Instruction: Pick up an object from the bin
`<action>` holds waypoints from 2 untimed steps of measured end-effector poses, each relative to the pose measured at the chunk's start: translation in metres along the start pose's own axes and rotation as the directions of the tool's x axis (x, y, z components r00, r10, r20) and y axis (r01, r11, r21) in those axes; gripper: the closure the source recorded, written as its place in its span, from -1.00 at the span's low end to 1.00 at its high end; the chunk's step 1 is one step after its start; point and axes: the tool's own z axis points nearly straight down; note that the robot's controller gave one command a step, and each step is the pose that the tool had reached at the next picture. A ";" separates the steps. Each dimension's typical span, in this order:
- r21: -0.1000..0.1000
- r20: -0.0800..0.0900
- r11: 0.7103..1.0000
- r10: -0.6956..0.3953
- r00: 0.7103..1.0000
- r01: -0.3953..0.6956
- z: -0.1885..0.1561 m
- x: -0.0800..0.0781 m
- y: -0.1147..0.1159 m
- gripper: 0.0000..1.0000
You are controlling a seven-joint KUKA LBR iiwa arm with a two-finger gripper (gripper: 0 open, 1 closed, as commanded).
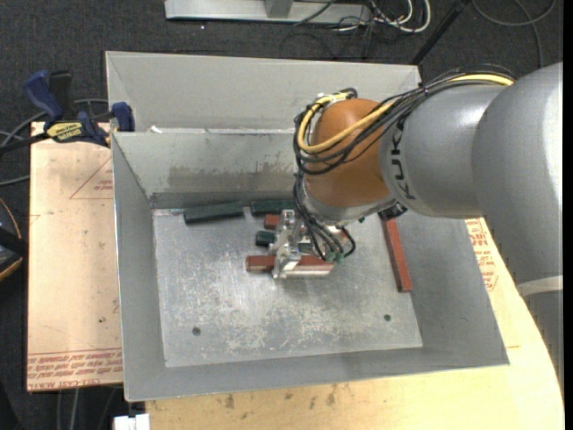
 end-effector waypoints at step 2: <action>0.008 -0.005 0.999 -0.044 0.999 0.044 -0.157 -0.006 0.005 1.00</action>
Offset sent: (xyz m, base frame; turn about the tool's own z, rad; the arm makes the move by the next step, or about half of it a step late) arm 0.0022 0.0025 0.1545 -0.0458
